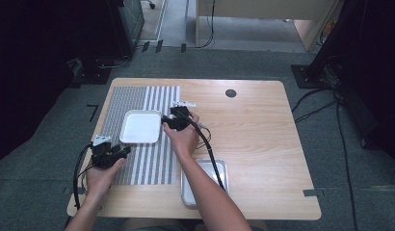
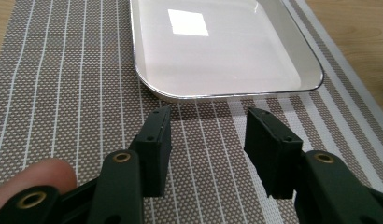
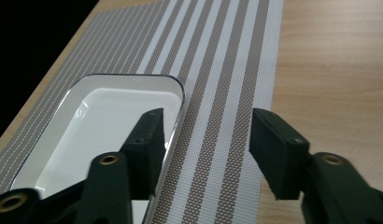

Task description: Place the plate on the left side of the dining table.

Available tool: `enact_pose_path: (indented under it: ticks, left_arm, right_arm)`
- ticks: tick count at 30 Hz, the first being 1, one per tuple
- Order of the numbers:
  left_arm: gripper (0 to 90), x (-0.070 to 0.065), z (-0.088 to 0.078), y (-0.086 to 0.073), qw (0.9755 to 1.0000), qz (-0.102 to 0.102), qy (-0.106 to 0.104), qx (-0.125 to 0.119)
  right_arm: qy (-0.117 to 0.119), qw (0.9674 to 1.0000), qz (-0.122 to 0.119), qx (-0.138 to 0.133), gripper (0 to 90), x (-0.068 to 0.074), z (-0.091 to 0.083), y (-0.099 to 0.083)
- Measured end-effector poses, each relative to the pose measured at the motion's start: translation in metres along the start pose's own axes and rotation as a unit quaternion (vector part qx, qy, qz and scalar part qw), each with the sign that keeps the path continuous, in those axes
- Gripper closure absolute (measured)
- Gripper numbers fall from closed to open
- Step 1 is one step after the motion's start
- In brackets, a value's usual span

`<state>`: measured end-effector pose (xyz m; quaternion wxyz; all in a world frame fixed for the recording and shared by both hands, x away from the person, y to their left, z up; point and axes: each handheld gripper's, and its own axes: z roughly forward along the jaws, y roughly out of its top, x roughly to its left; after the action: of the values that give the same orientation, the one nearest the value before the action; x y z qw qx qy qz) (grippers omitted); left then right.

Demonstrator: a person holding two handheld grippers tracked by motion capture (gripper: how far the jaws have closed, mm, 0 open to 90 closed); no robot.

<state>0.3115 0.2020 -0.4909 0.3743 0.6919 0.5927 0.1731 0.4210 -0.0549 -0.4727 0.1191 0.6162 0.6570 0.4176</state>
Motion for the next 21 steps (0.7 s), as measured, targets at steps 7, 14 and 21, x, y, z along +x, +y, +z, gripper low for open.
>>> enact_pose_path:
  ticks: [7,14,21]
  left_arm:
    - [45.6,-0.002,-0.015,-0.009,0.9998,0.006,-0.019,-0.01]
    - [40.4,0.0,-0.031,-0.017,0.9996,-0.003,-0.021,-0.019]
    - [33.9,0.004,-0.043,-0.029,0.9993,-0.004,-0.029,-0.025]
  right_arm:
    - [0.014,0.9995,-0.027,-0.003,32.3,-0.016,-0.022,0.004]
    - [0.016,0.9976,-0.066,-0.013,27.5,-0.031,-0.048,0.004]
    - [-0.022,0.9974,-0.068,-0.012,26.1,-0.047,-0.069,0.005]
